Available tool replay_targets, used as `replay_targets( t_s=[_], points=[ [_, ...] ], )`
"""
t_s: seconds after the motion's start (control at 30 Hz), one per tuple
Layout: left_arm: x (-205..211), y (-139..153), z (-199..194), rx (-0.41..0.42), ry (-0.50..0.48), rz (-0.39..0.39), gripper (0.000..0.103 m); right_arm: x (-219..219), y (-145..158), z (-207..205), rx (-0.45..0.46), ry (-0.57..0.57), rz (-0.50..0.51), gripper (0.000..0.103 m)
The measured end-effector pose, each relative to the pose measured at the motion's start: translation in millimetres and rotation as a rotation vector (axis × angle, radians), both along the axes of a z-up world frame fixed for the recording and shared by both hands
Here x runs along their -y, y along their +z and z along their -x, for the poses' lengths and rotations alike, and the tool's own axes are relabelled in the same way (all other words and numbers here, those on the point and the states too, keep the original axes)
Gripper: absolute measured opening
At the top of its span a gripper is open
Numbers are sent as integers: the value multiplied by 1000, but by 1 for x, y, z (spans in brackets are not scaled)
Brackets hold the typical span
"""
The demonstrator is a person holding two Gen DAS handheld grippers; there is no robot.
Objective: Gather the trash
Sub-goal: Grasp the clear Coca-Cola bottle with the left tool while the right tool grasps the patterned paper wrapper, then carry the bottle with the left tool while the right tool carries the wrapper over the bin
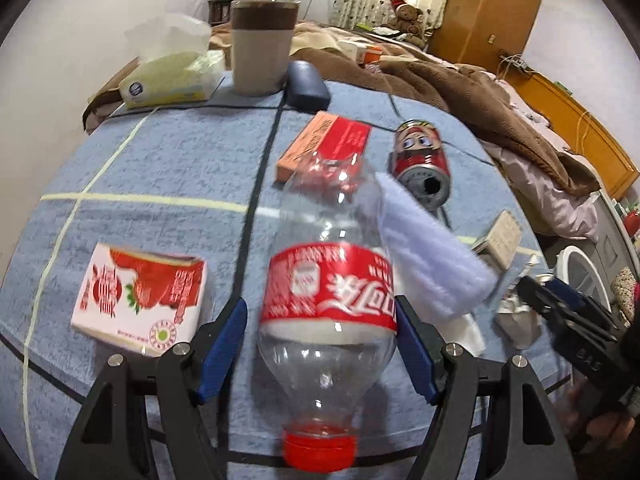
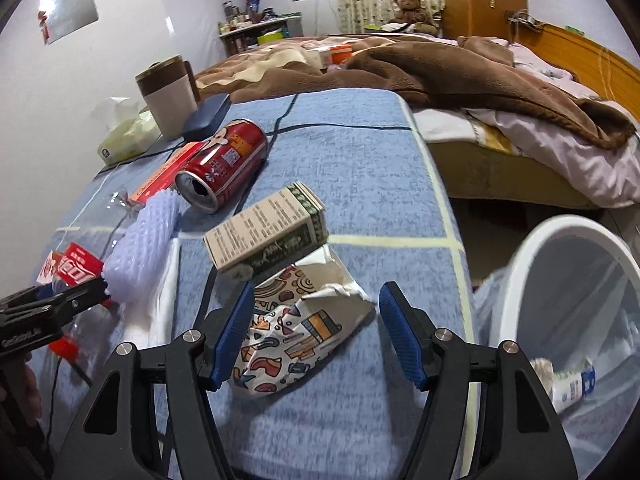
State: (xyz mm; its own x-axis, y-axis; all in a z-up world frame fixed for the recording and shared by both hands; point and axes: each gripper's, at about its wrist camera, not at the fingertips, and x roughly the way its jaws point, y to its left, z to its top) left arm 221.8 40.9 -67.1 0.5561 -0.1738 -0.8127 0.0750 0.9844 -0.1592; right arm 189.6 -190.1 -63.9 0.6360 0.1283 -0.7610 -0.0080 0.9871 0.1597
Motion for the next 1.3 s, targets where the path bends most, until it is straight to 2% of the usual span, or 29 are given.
replay_targets(
  t_s=[0.13,0.23,0.43,0.57,0.6,0.67,0.7,0.73,0.83,0.87,1.3],
  points=[
    [-6,3,0,22,4,26,75,-2,-4,-2,-13,-35,-43,71],
    [-4,5,-4,22,2,8,75,-2,-8,-5,-31,-61,-62,71],
    [-6,2,-4,17,-6,22,73,-4,-8,1,-23,-73,-57,71],
    [-2,1,-1,19,-28,20,65,-6,-7,7,-3,-61,-58,56],
    [-1,1,0,18,-34,25,65,-7,-7,9,2,-61,-45,50],
    [1,1,0,20,-41,25,65,-6,-7,10,1,-59,-50,45],
    [2,1,1,22,-40,23,65,-5,-7,11,2,-56,-50,31],
    [3,1,3,23,-41,23,65,-5,-6,13,12,-52,-51,30],
    [5,3,7,26,-47,32,64,-8,-4,15,25,-37,-25,15],
    [6,3,8,29,-50,31,64,-8,-4,15,26,-29,-25,8],
    [9,25,38,99,-56,45,64,-4,9,33,79,-20,-48,6]
  ],
)
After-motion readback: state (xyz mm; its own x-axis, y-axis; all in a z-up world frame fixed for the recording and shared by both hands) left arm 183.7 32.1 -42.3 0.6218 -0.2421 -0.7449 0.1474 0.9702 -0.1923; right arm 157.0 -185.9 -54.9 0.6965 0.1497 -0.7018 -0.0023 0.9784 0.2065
